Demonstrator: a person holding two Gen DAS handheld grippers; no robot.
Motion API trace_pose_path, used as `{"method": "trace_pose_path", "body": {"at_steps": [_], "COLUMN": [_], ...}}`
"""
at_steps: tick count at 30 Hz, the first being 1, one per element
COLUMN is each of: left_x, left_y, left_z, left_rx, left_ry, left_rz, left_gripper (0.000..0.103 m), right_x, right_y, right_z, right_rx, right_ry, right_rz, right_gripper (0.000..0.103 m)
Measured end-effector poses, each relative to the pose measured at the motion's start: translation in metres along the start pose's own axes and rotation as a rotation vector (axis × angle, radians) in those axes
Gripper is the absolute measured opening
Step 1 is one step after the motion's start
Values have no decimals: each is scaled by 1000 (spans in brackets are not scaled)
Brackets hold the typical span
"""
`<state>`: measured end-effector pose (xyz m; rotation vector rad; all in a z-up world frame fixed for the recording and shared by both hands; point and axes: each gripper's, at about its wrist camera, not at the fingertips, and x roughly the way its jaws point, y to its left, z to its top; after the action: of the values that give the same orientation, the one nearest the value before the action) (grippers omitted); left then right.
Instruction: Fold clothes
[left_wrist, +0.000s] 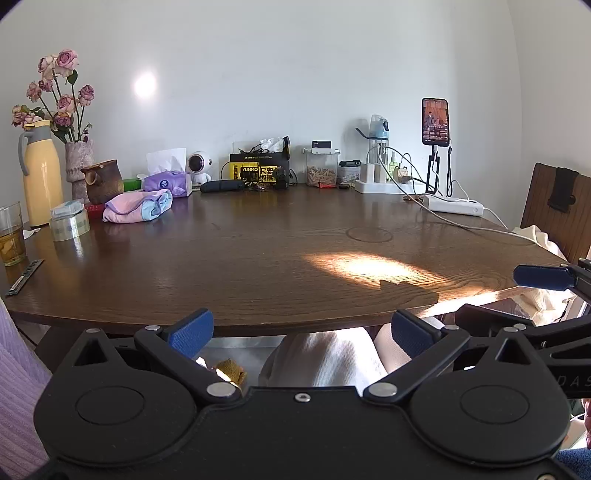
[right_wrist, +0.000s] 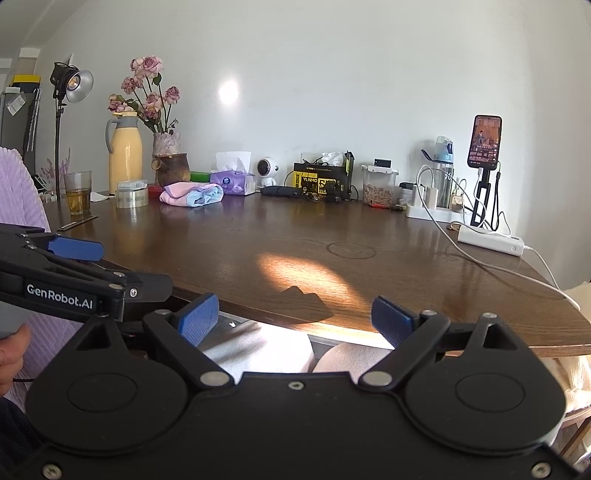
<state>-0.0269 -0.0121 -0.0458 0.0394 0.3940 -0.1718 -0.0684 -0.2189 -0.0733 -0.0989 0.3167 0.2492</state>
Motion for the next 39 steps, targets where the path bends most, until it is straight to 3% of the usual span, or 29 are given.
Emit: {"method": "trace_pose_path", "body": {"at_steps": [39], "left_x": [2], "left_y": [-2], "left_z": [-4], "left_rx": [15], "left_ry": [20], "left_rz": [16], "left_gripper": [103], "right_x": [4], "right_y": [-1], "right_z": [-4], "right_rx": [6], "right_ry": [10], "right_rz": [7], "right_gripper": [94]}}
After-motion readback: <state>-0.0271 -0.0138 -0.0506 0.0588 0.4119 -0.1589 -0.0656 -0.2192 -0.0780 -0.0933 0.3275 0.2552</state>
